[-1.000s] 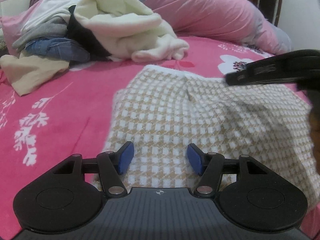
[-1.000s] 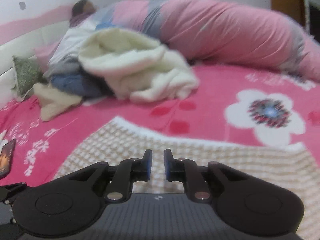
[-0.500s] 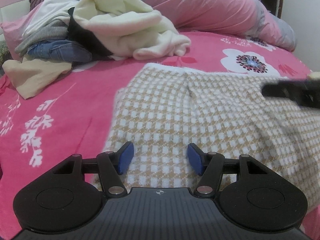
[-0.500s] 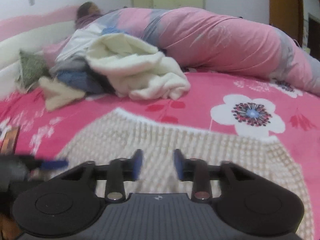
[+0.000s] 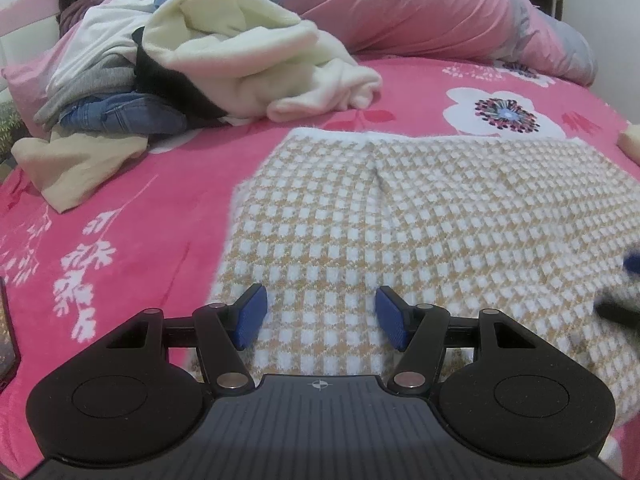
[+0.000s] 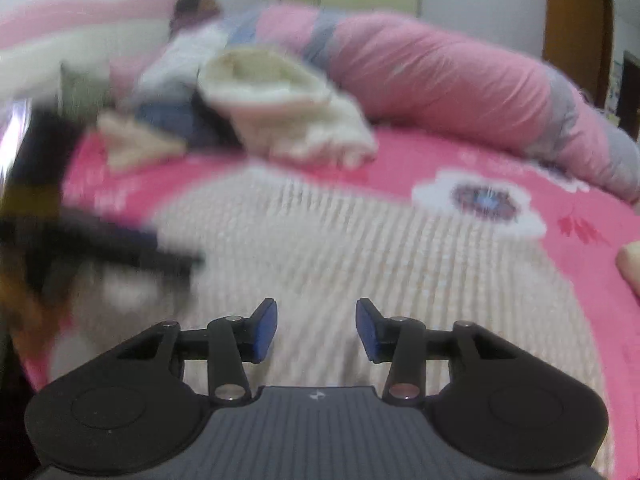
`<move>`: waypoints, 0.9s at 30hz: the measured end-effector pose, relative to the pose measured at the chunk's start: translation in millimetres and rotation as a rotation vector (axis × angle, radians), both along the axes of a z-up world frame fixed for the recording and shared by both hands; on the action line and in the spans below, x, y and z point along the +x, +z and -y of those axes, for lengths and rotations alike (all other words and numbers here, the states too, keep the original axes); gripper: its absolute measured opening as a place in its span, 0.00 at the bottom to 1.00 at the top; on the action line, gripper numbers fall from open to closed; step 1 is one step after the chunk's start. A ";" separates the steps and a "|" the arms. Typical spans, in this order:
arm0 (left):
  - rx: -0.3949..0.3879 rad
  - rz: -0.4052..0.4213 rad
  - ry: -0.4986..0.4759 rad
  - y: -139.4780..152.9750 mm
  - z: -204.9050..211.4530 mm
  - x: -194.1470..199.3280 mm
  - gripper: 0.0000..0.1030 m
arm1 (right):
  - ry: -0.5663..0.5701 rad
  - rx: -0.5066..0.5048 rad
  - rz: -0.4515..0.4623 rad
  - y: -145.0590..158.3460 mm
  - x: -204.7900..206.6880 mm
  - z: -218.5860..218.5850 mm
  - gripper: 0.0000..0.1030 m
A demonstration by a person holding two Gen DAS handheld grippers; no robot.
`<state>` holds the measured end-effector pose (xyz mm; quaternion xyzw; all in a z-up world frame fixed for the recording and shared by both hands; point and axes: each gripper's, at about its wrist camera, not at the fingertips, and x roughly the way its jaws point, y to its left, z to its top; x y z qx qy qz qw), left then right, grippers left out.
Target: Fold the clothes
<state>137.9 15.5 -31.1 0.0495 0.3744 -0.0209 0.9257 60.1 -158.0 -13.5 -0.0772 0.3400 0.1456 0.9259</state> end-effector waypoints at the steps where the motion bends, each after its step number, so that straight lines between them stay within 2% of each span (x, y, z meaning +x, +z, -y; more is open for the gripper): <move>1: 0.001 0.001 0.000 -0.1 0.6 -0.4 0.59 | 0.002 -0.004 0.012 -15.4 -3.6 0.8 0.49; 2: 0.001 0.008 -0.001 0.7 0.3 -2.0 0.59 | 0.004 -0.007 0.024 -29.4 -6.9 1.6 0.49; 4: 0.001 0.035 0.001 4.6 -1.5 -7.5 0.59 | -0.011 0.019 0.038 -29.3 -8.0 3.9 0.50; 7: 0.006 0.145 0.012 20.8 -1.0 -26.3 0.59 | -0.040 0.034 0.035 -27.3 -5.1 1.9 0.51; 9: 0.008 0.221 -0.017 29.9 6.7 -40.7 0.59 | -0.037 0.040 0.059 -30.0 -10.6 4.1 0.51; 11: -0.003 0.240 -0.067 30.9 17.8 -47.6 0.59 | -0.042 0.055 0.067 -25.8 -13.9 7.5 0.51; 13: 0.003 0.228 -0.104 23.7 30.1 -48.8 0.59 | -0.052 0.073 0.071 -16.9 -17.1 12.3 0.51; 17: 0.017 0.174 -0.149 -0.3 47.4 -48.0 0.59 | -0.146 0.063 0.180 11.8 -25.9 36.2 0.51; 21: 0.006 0.166 -0.141 -13.3 47.3 -49.0 0.59 | -0.260 0.081 0.142 1.5 -10.5 70.5 0.52; 27: -0.012 0.159 -0.145 -13.3 44.0 -48.7 0.60 | -0.283 0.066 0.079 -37.6 1.3 78.4 0.56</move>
